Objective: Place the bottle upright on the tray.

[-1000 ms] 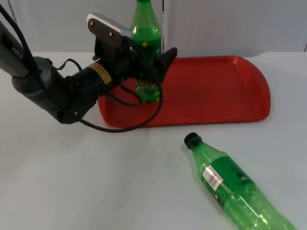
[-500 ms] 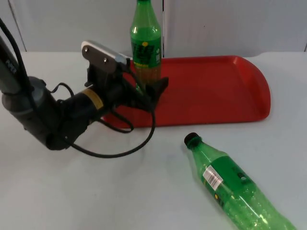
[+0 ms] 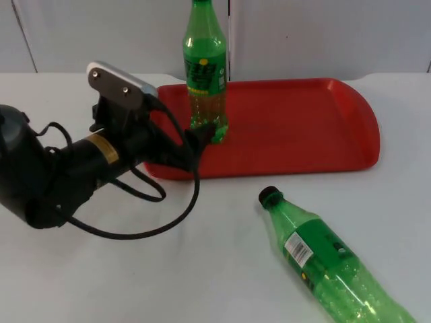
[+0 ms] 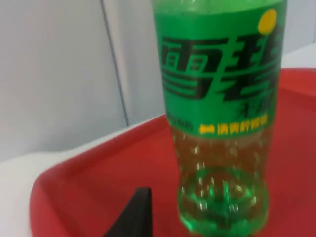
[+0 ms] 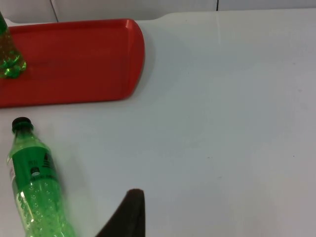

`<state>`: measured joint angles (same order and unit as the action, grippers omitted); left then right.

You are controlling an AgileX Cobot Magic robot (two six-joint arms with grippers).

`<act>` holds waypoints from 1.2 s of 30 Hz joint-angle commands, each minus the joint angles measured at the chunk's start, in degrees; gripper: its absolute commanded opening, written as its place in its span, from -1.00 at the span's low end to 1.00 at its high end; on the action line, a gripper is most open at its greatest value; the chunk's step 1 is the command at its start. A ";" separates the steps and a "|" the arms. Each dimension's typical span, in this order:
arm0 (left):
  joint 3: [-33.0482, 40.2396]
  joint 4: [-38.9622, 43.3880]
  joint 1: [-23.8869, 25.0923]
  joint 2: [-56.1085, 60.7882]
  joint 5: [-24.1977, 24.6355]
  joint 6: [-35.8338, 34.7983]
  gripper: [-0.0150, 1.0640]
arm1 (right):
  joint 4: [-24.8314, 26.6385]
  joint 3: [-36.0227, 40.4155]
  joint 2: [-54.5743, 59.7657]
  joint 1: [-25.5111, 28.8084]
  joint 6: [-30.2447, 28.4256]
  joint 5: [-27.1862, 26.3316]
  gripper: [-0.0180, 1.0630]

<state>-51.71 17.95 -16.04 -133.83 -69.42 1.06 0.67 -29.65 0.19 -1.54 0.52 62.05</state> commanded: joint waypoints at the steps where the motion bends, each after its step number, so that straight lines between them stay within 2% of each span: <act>1: 2.70 -1.16 0.08 2.25 -0.54 0.14 0.98 | 0.08 0.14 -0.19 0.34 -0.07 -0.31 0.97; 8: 8.65 -1.27 0.08 7.08 -0.54 0.14 0.98 | 0.08 0.14 -0.19 0.34 -0.07 -0.31 0.97; 17: 15.07 -2.37 0.08 18.64 -0.54 -0.07 0.98 | 0.08 0.14 -0.19 0.34 -0.07 -0.31 0.97; 19: 15.43 -2.48 0.08 20.75 1.22 -0.07 0.98 | 0.08 0.14 -0.19 0.34 -0.07 -0.31 0.97; 21: 15.45 -2.48 0.08 26.10 10.83 -1.63 0.98 | 0.08 0.14 -0.19 0.34 -0.07 -0.31 0.97; 23: 15.45 -2.48 0.08 30.51 17.20 -3.05 0.98 | 0.08 0.14 -0.19 0.34 -0.07 -0.31 0.97; 24: 15.45 -2.48 0.08 30.51 17.20 -3.05 0.98 | 0.08 0.14 -0.19 0.34 -0.07 -0.31 0.97; 25: 15.45 -2.58 0.08 33.38 20.66 -3.31 0.98 | 0.08 0.14 -0.19 0.34 -0.07 -0.31 0.97; 28: 15.45 -2.58 0.08 39.78 27.00 -3.31 0.98 | 0.08 0.14 -0.19 0.34 -0.07 -0.31 0.97; 29: 15.45 -2.58 0.08 39.78 27.00 -3.31 0.98 | 0.08 0.14 -0.19 0.34 -0.07 -0.31 0.97; 32: 15.45 -2.58 0.08 46.45 32.86 -3.31 0.98 | 0.08 0.14 -0.19 0.34 -0.07 -0.31 0.97; 33: 15.45 -3.08 0.08 49.57 36.69 -3.53 0.98 | 0.08 0.14 -0.19 0.34 -0.07 -0.31 0.97; 34: 15.45 -3.08 0.08 49.57 36.69 -3.53 0.98 | 0.08 0.14 -0.19 0.34 -0.07 -0.31 0.97; 36: 15.45 -4.84 0.08 53.16 40.75 -3.53 0.98 | 0.08 0.14 -0.19 0.34 -0.07 -0.31 0.97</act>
<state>-36.61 14.79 -16.04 -82.69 -31.49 -1.87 0.67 -29.65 0.19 -1.54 0.40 62.05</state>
